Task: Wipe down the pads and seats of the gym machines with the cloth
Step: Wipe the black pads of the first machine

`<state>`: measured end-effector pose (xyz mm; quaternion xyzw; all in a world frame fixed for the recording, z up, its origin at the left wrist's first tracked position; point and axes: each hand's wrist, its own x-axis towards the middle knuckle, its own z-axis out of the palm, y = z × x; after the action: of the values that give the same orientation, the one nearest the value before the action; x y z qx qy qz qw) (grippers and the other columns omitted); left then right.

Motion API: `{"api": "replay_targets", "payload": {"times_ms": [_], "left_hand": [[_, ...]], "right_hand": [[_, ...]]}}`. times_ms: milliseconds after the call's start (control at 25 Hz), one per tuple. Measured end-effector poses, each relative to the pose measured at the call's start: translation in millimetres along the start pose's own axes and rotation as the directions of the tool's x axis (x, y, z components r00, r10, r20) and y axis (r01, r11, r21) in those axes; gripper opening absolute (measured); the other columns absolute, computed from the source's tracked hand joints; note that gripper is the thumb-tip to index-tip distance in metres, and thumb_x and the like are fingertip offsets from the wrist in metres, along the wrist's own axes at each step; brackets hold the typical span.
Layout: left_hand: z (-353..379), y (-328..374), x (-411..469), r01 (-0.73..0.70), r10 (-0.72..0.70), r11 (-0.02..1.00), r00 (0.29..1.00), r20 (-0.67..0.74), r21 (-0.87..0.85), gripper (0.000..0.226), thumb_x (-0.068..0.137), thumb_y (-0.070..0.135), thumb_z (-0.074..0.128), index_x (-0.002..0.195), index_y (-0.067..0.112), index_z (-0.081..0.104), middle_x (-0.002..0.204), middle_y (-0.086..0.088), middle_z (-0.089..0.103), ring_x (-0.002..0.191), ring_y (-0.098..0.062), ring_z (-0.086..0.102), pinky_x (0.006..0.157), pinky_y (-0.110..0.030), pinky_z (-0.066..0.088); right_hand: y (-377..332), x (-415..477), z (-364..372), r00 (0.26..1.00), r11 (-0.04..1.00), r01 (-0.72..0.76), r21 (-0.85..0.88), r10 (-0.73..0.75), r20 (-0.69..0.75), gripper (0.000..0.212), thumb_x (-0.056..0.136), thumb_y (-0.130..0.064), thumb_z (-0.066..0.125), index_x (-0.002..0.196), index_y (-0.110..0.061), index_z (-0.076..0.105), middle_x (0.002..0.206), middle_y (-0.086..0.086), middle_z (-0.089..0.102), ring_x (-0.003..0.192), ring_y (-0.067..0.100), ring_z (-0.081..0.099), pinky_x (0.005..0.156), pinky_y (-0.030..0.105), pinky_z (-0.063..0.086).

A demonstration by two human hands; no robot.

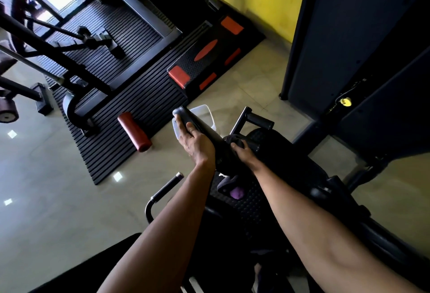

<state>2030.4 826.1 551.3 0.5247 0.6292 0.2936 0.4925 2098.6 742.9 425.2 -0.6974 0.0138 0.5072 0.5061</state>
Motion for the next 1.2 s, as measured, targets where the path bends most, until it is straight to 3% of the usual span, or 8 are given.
{"api": "replay_targets", "payload": {"times_ms": [80,160,280,400,600,720,1000,1200], "left_hand": [[-2,2,-2,0.011,-0.01,1.0,0.998,0.055,-0.027,0.047,0.109,0.038,0.032,0.154,0.047,0.026,0.149,-0.006,0.037,0.134,-0.022,0.043,0.11,-0.029,0.026],[-9,3,-6,-0.041,0.048,0.998,0.988,0.145,-0.057,0.048,0.11,0.032,0.032,0.157,0.041,0.024,0.144,0.0,0.035,0.13,-0.016,0.043,0.111,-0.024,0.024],[-23,0,-10,-0.071,0.085,0.996,0.958,0.273,-0.06,0.051,0.11,0.03,0.032,0.158,0.04,0.018,0.149,0.002,0.032,0.128,-0.009,0.035,0.115,-0.025,0.021],[-35,-7,-18,-0.1,0.103,0.995,0.946,0.308,-0.025,0.055,0.109,0.027,0.035,0.159,0.036,0.014,0.161,-0.007,0.028,0.145,-0.022,0.03,0.121,-0.034,0.02],[-59,-13,-72,-0.088,0.054,0.994,0.912,0.406,0.065,0.063,0.106,0.026,0.039,0.161,0.025,0.009,0.16,-0.013,0.028,0.147,-0.028,0.029,0.119,-0.038,0.022],[-67,-27,-93,-0.121,0.012,0.974,0.872,0.489,0.192,0.063,0.103,0.033,0.043,0.16,0.025,0.017,0.158,-0.014,0.034,0.143,-0.03,0.035,0.118,-0.041,0.027],[-89,-19,-142,-0.364,0.006,0.786,0.813,0.583,0.5,0.053,0.1,0.04,0.045,0.149,0.02,0.043,0.149,-0.015,0.045,0.136,-0.034,0.043,0.11,-0.04,0.036],[-101,-3,-175,-0.541,0.024,0.6,0.748,0.663,0.589,0.05,0.095,0.044,0.046,0.138,0.019,0.053,0.14,-0.013,0.053,0.128,-0.034,0.051,0.104,-0.044,0.044]], "right_hand": [[-2,-11,-4,1.0,0.999,0.016,-0.03,-0.016,0.025,0.057,0.103,-0.028,0.058,0.153,-0.011,0.038,0.146,0.016,0.052,0.133,0.031,0.052,0.103,0.03,0.043],[0,-31,-8,0.999,0.998,0.05,-0.046,-0.049,0.016,0.053,0.102,-0.032,0.059,0.15,-0.016,0.043,0.14,0.014,0.057,0.127,0.03,0.056,0.109,0.04,0.045],[1,-69,-15,0.992,0.99,0.114,-0.084,-0.117,-0.042,0.041,0.103,-0.031,0.058,0.14,-0.016,0.052,0.129,0.012,0.064,0.12,0.03,0.061,0.1,0.038,0.048],[-1,-101,-24,0.981,0.975,0.135,-0.176,-0.156,-0.111,0.037,0.102,-0.035,0.057,0.135,-0.019,0.056,0.125,0.01,0.066,0.118,0.03,0.062,0.099,0.04,0.05],[-9,-153,-50,0.949,0.882,0.181,-0.436,-0.273,-0.157,0.037,0.1,-0.044,0.056,0.133,-0.026,0.054,0.126,0.008,0.066,0.116,0.032,0.061,0.094,0.038,0.049],[-18,-179,-59,0.937,0.82,0.191,-0.54,-0.316,-0.148,0.041,0.099,-0.043,0.058,0.136,-0.024,0.053,0.128,0.01,0.065,0.118,0.033,0.06,0.09,0.036,0.047],[-28,-240,-84,0.904,0.659,0.214,-0.721,-0.414,-0.109,0.044,0.097,-0.05,0.054,0.136,-0.029,0.05,0.13,0.013,0.063,0.119,0.036,0.059,0.09,0.038,0.046],[-31,-292,-121,0.889,0.549,0.224,-0.805,-0.453,-0.062,0.046,0.097,-0.054,0.051,0.134,-0.028,0.051,0.133,0.013,0.062,0.119,0.037,0.059,0.095,0.042,0.049]]}}
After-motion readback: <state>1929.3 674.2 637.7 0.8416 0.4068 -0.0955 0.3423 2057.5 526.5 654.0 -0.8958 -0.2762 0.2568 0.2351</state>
